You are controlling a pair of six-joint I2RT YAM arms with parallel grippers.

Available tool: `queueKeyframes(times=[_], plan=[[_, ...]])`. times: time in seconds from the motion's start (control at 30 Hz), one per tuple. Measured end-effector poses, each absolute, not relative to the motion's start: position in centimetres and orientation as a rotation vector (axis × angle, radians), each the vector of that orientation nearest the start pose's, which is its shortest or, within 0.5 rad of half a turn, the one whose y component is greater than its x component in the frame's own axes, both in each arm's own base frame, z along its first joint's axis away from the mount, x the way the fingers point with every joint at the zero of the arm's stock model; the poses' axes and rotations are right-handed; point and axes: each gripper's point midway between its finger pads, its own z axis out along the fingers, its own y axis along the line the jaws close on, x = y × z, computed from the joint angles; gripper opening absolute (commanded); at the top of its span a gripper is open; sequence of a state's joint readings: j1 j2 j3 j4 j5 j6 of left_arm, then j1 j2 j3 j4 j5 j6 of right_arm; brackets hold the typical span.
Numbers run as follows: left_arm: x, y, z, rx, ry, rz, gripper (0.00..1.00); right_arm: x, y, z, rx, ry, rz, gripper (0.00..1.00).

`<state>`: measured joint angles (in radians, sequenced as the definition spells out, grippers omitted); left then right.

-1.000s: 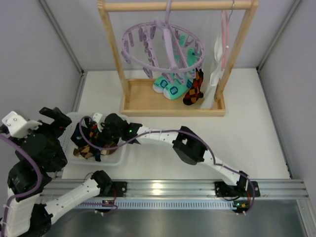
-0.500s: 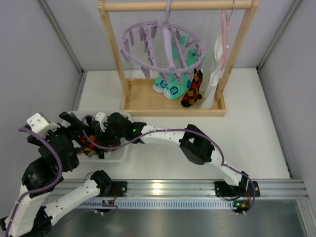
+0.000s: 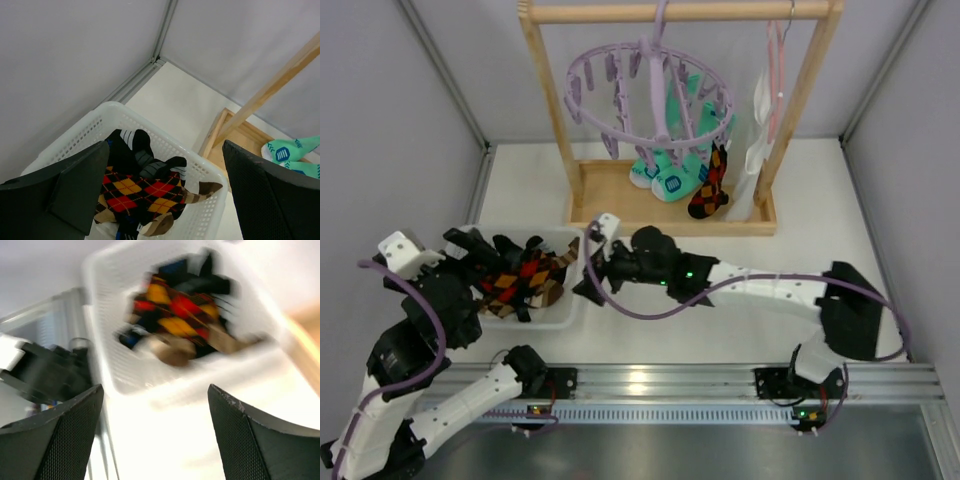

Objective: Remove the socks clipped to the hanger

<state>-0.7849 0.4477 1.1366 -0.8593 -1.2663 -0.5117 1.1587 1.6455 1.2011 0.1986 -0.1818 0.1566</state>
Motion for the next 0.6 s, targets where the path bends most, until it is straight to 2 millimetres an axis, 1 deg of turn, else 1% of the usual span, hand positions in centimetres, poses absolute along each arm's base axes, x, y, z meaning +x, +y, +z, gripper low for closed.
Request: queueKeyframes(times=[0.03,0.07,0.17,0.23,0.33,0.4,0.43,0.5,0.53,0.6], plan=[[16.7,6.0,36.8,-0.646,1.494,0.103,0.98,17.4,47.0,22.7,-1.015,1.653,1.045,0.82],[17.1,5.5,36.7,-0.628,1.510,0.101,0.99,18.2,44.4,22.9,-0.943,1.674,0.990,0.82],[18.7,3.3,35.9,-0.545,1.579,0.106,0.98,21.4,36.5,23.4,-0.704,1.716,0.824,0.81],[20.2,1.5,34.9,-0.475,1.645,0.105,0.99,23.9,31.8,24.0,-0.549,1.724,0.712,0.78],[22.2,-0.9,32.7,-0.384,1.747,0.076,0.98,26.8,26.3,24.6,-0.390,1.717,0.574,0.73],[23.1,-2.4,30.9,-0.321,1.821,0.044,0.99,28.3,23.5,24.6,-0.330,1.725,0.490,0.72],[23.4,-3.2,30.2,-0.288,1.853,0.023,0.98,28.9,22.5,24.6,-0.313,1.727,0.458,0.72],[23.7,-4.5,28.5,-0.229,1.912,-0.011,0.99,30.2,20.8,24.2,-0.283,1.740,0.403,0.71],[23.7,-5.0,27.6,-0.201,1.938,-0.020,0.99,31.0,19.8,23.8,-0.269,1.751,0.369,0.70],[23.7,-5.7,26.3,-0.159,1.981,-0.030,0.98,32.1,18.4,23.2,-0.248,1.770,0.319,0.68]])
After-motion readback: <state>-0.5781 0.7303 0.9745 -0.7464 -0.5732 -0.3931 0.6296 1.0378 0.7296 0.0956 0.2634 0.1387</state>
